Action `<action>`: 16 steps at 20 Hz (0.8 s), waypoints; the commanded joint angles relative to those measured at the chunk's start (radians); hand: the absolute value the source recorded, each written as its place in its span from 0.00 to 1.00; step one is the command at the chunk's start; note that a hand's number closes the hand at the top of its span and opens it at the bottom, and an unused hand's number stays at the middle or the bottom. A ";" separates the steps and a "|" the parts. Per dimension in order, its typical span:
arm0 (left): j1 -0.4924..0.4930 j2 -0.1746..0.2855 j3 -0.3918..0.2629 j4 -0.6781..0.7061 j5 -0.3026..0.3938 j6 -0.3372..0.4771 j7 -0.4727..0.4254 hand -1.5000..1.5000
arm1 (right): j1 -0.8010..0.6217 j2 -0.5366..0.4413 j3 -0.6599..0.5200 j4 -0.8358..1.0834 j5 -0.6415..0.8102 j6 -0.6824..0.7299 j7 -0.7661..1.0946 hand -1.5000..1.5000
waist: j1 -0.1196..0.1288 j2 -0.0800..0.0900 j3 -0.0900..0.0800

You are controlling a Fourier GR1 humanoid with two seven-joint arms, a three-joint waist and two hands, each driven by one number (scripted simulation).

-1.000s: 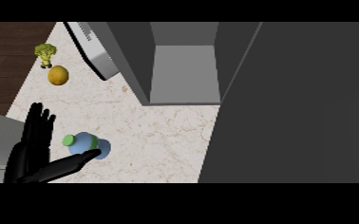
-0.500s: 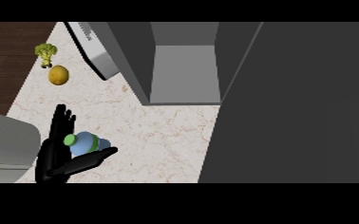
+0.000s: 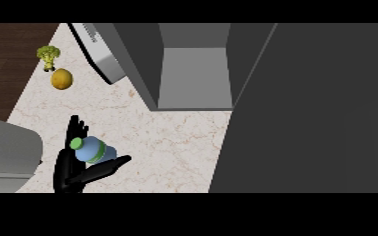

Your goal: Pick up the bottled water, place it into the cabinet and close the cabinet

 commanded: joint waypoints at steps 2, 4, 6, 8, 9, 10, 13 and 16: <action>-0.006 -0.005 0.019 0.118 0.032 -0.002 -0.108 0.00 | 0.007 -0.036 -0.020 -0.104 0.082 0.006 0.047 0.00 | 0.003 0.001 0.000; -0.011 -0.002 0.035 0.134 0.021 -0.002 -0.104 0.00 | 0.016 -0.064 -0.049 -0.135 0.040 0.029 0.064 0.00 | 0.004 0.001 0.000; -0.013 0.030 0.046 0.154 0.033 -0.035 -0.125 0.00 | 0.025 -0.038 -0.013 -0.110 0.079 0.009 0.023 0.00 | 0.003 0.000 0.000; -0.079 -0.004 0.051 0.238 0.030 0.002 -0.166 0.00 | 0.031 -0.027 0.054 -0.131 0.126 -0.009 0.075 0.00 | 0.001 0.000 0.000; -0.053 -0.004 0.015 0.152 0.024 0.036 -0.100 0.00 | -0.060 -0.004 0.002 -0.119 0.125 -0.012 0.128 0.00 | 0.005 0.000 0.000; 0.029 0.003 0.045 0.172 0.048 -0.032 -0.186 0.00 | 0.001 -0.028 -0.014 -0.067 0.069 0.003 0.004 0.00 | 0.006 0.000 0.001; -0.081 0.009 0.069 0.277 0.070 -0.033 -0.203 0.00 | 0.030 -0.053 0.037 -0.096 0.114 -0.012 0.007 0.00 | -0.001 0.000 0.000; -0.087 0.045 0.102 0.305 0.122 -0.093 -0.231 0.00 | -0.042 -0.028 0.032 -0.124 0.113 -0.018 0.108 0.00 | 0.001 0.000 0.000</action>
